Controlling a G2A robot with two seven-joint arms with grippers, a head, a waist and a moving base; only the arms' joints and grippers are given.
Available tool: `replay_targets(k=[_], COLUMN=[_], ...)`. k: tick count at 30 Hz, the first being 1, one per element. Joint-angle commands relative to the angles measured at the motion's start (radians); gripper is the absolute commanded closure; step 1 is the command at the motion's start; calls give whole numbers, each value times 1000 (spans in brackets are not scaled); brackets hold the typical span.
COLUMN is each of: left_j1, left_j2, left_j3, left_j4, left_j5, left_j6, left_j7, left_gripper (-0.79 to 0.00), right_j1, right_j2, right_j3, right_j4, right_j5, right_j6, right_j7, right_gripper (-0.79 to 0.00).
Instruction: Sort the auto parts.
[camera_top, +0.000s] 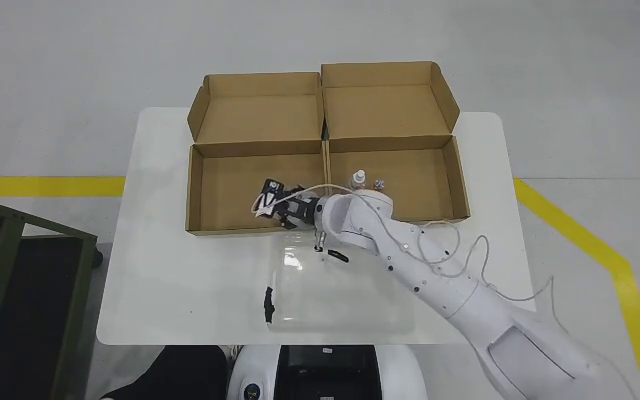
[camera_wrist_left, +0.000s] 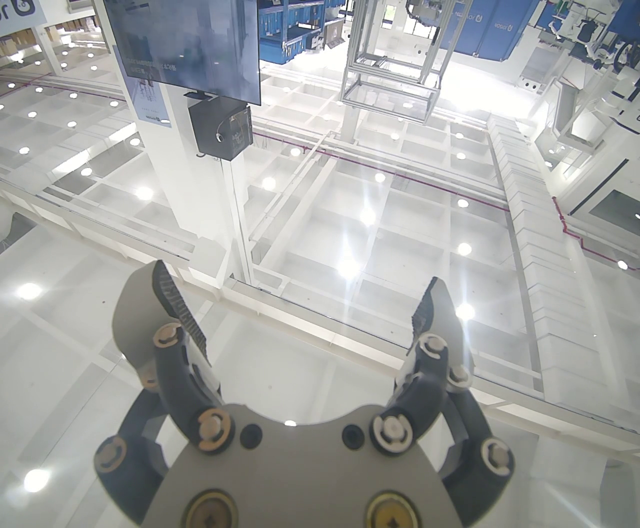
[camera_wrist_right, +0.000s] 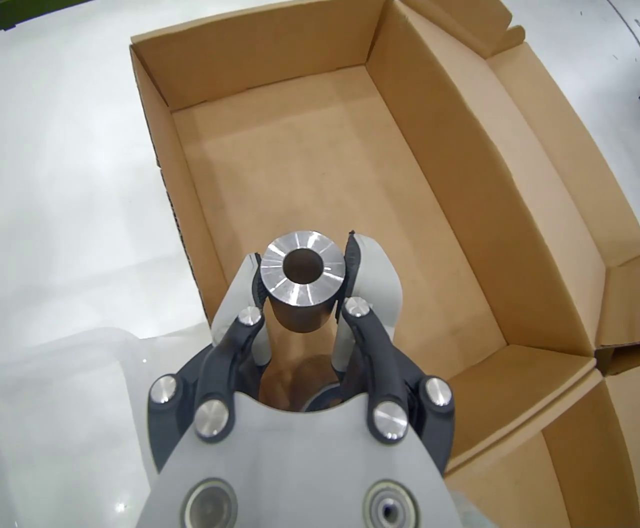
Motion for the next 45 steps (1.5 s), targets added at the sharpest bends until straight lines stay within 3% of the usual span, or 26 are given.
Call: replay_targets(k=[1, 8, 11, 19, 21, 26, 36, 42, 43, 45], left_j1=[0, 0, 0, 0, 0, 0, 0, 0, 0, 0], left_j2=[0, 0, 0, 0, 0, 0, 0, 0, 0, 0], left_j3=[0, 0, 0, 0, 0, 0, 0, 0, 0, 0], left_j4=[0, 0, 0, 0, 0, 0, 0, 0, 0, 0], left_j5=[0, 0, 0, 0, 0, 0, 0, 0, 0, 0], left_j6=[0, 0, 0, 0, 0, 0, 0, 0, 0, 0], left_j7=[0, 0, 0, 0, 0, 0, 0, 0, 0, 0], left_gripper=[-785, -785, -785, -785, -785, -785, -785, -785, -785, -785], right_j1=[11, 38, 48, 61, 63, 67, 12, -89, -111, -155], right_j2=[-10, -41, -51, -73, -78, -85, -60, -17, -9, 8], right_j3=[-8, -28, -31, -31, -29, -20, 66, 174, 195, 237], right_j4=[18, 64, 81, 119, 126, 134, -35, -201, -228, -284], right_j5=[2, 4, 4, 1, 2, -2, -8, -30, -35, -57], right_j6=[-5, -13, -15, -22, -23, -35, -69, -92, -98, -124], right_j7=[5, 27, 37, 48, 49, 54, 20, 6, -3, -28], right_gripper=[0, 0, -89, -206, -274, -326, -391, -748, -785, -785])
